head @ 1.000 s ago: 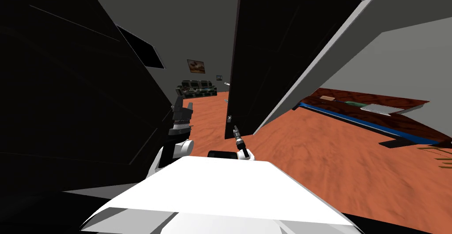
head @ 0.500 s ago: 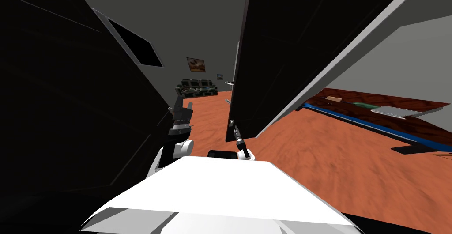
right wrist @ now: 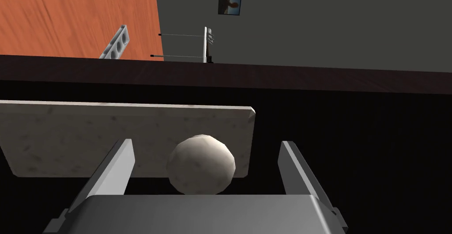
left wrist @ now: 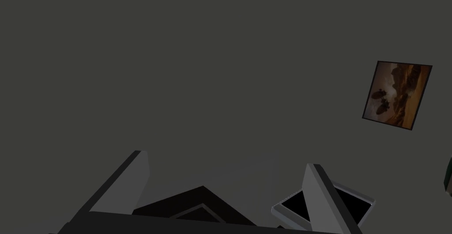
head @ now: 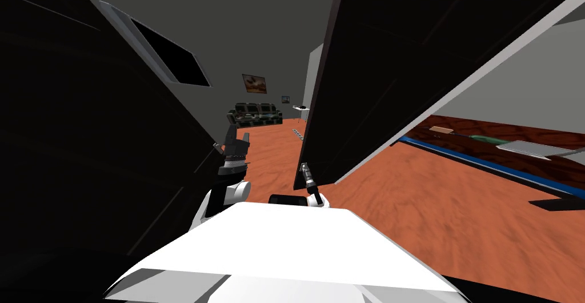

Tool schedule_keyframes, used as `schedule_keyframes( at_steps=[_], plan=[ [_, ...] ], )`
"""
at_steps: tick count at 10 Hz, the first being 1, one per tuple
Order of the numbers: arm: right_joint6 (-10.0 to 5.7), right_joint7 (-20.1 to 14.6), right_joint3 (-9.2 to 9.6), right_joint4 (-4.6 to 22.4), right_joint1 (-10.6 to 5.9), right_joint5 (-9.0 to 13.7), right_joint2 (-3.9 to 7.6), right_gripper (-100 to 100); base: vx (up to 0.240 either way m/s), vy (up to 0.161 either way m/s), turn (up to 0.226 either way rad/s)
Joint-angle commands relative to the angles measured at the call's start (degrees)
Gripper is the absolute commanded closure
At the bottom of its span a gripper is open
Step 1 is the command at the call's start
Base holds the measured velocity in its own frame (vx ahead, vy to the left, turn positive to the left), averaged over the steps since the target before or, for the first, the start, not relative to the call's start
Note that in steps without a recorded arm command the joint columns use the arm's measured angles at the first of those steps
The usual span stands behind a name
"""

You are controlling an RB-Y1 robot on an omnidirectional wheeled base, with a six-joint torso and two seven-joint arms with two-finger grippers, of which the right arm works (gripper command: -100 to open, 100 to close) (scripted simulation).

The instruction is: Push the door open

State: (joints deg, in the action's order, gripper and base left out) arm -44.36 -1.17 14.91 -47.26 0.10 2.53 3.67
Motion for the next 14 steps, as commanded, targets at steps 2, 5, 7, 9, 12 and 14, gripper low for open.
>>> schedule_keyframes(
  at_steps=[2, 5, 7, 9, 12, 14],
  plan=[
    [0.0, 0.0, 0.0, 0.0, 0.0, 0.0, 0.0, 100, 0.025, 0.01, -0.001],
    [0.0, 0.0, 0.0, 0.0, 0.0, 0.0, 0.0, 100, -0.015, -0.006, 0.005],
    [0.0, 0.0, 0.0, 0.0, 0.0, 0.0, 0.0, 100, 0.0, 0.0, 0.0],
    [0.18, 0.31, -0.93, 0.3, -0.14, 0.36, 0.33, 100, 0.132, 0.058, -0.037],
    [0.24, 0.79, -2.64, 0.66, -0.45, 1.03, 0.77, 100, 0.178, 0.072, -0.034],
    [0.3, 1.2, -4.09, 0.96, -0.72, 1.61, 1.03, 100, 0.195, 0.086, -0.051]
  ],
)
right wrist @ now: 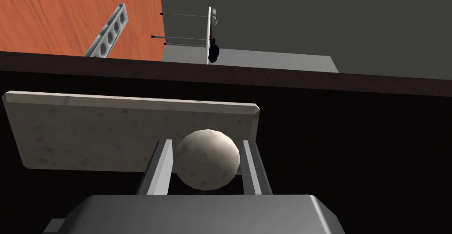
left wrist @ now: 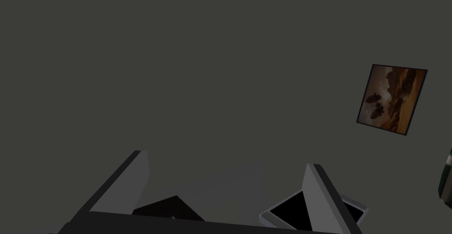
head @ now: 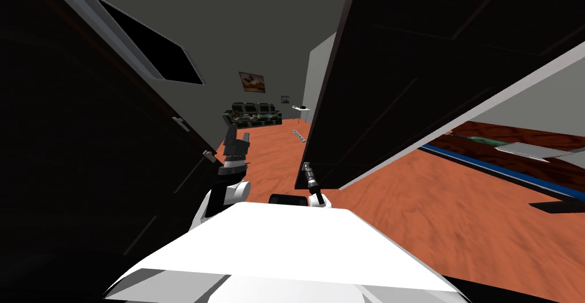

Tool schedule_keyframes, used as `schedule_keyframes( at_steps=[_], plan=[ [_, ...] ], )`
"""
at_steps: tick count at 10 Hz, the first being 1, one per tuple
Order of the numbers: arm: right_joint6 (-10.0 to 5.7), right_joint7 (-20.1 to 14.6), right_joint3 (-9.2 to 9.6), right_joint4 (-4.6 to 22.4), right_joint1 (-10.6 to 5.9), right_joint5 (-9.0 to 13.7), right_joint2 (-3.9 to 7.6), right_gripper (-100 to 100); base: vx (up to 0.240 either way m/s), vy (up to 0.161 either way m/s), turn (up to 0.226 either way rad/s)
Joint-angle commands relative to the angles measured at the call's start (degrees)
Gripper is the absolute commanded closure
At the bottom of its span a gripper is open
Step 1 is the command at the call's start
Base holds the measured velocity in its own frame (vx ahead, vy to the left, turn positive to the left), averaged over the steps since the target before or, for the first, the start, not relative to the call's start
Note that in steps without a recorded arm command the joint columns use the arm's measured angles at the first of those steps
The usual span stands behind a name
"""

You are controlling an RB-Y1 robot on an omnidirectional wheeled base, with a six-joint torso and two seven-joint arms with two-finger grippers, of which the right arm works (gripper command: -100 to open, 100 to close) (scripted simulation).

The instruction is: Push the door open

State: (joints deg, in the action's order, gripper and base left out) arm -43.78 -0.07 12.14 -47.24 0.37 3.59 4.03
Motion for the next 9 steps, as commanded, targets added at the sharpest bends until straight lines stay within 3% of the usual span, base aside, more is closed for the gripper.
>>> schedule_keyframes(
  at_steps=[1, 9],
  plan=[
    [-0.27, 0.2, -1.7, 1.02, -1.06, 0.69, 0.74, 100, 0.17, 0.093, -0.051],
    [-0.07, 1.7, -7.02, 2.13, -2.05, 2.8, 1.01, 100, 0.138, 0.078, -0.06]
  ],
)
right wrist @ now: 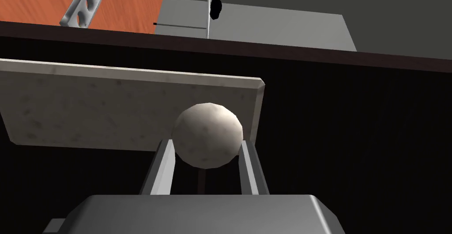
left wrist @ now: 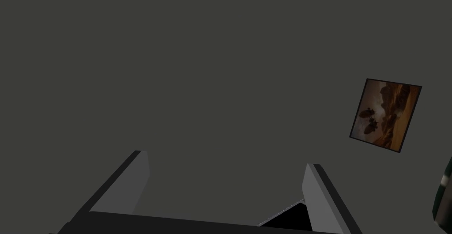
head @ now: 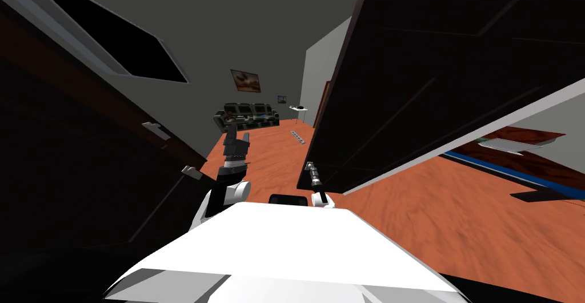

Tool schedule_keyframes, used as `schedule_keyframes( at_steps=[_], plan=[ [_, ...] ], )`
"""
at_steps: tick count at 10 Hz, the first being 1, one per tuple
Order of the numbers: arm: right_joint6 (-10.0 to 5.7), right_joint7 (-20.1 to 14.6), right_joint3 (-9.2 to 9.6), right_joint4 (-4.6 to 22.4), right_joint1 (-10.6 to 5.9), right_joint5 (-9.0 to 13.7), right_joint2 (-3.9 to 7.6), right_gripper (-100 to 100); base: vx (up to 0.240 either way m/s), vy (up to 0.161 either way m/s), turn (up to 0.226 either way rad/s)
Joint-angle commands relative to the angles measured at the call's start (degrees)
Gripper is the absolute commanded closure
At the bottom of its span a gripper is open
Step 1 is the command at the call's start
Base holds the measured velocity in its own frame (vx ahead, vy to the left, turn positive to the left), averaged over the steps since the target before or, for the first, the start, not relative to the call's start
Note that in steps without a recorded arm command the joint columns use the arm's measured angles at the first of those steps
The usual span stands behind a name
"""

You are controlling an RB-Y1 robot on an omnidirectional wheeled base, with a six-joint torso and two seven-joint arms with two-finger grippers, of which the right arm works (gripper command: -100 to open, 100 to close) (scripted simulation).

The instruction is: Push the door open

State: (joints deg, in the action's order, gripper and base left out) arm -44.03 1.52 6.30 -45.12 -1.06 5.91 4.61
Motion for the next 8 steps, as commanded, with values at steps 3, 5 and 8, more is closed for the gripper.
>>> schedule_keyframes(
  at_steps=[3, 5, 8],
  plan=[
    [0.56, 0.22, -1.7, -0.36, -0.22, 0.8, 0.18, -100, 0.069, 0.068, -0.078],
    [0.74, 0.19, -1.68, -0.63, -0.14, 0.88, -0.01, -100, -0.223, 0.078, -0.04],
    [1.18, 0.11, -1.62, -1.29, 0.06, 1.07, -0.84, -100, -0.239, 0.061, -0.046]
  ],
)
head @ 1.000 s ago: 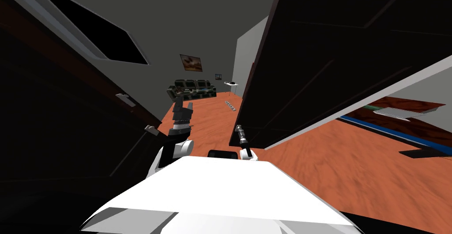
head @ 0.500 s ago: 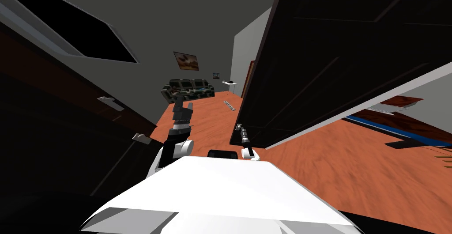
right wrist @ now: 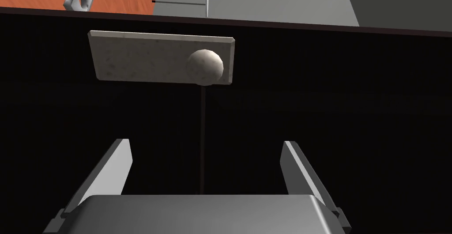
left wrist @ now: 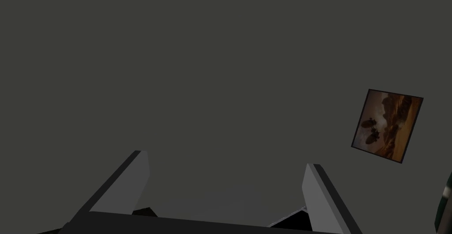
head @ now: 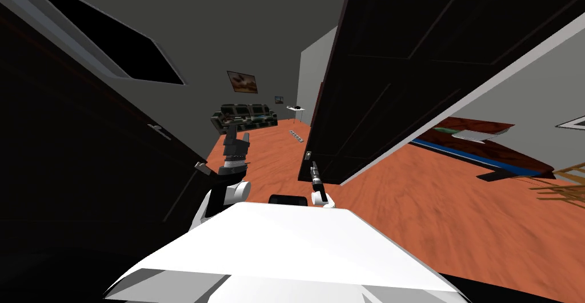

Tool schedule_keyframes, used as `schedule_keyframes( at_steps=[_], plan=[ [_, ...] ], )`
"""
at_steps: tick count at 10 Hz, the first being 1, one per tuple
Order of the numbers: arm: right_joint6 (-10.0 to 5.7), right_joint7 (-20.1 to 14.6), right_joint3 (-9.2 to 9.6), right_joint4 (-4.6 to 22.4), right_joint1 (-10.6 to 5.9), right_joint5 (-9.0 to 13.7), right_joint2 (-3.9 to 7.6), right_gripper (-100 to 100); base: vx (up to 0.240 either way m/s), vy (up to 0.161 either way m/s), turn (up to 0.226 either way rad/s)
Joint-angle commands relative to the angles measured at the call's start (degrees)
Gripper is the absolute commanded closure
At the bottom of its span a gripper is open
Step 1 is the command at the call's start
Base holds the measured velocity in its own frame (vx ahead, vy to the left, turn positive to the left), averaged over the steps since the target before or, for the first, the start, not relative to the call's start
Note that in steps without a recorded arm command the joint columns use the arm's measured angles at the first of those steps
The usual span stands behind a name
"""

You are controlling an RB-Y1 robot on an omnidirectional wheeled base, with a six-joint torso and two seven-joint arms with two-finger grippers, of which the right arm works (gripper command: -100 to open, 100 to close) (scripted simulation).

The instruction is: Push the door open

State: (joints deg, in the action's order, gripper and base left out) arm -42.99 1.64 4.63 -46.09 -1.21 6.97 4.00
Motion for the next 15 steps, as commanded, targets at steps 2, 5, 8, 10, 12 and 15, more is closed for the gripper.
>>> schedule_keyframes(
  at_steps=[2, 5, 8, 10, 12, 15],
  plan=[
    [-0.4, 0.08, -0.17, 0.18, 0.1, 0.1, 0.18, -100, 0.004, 0.026, 0.008],
    [-1.04, 0.21, -0.41, 0.47, 0.2, 0.24, 0.25, -100, 0.211, 0.01, 0.025],
    [-1.95, 0.4, -0.75, 0.87, 0.34, 0.42, -0.08, -100, 0.24, -0.005, 0.034],
    [-1.69, 0.37, -0.68, 0.7, 0.33, 0.38, -0.01, 100, 0.042, -0.004, -0.001],
    [-1.69, 0.37, -0.68, 0.7, 0.33, 0.38, -0.01, 100, -0.034, 0.003, 0.005],
    [-1.69, 0.37, -0.68, 0.7, 0.33, 0.38, -0.01, 100, -0.008, 0.001, -0.002]
  ],
)
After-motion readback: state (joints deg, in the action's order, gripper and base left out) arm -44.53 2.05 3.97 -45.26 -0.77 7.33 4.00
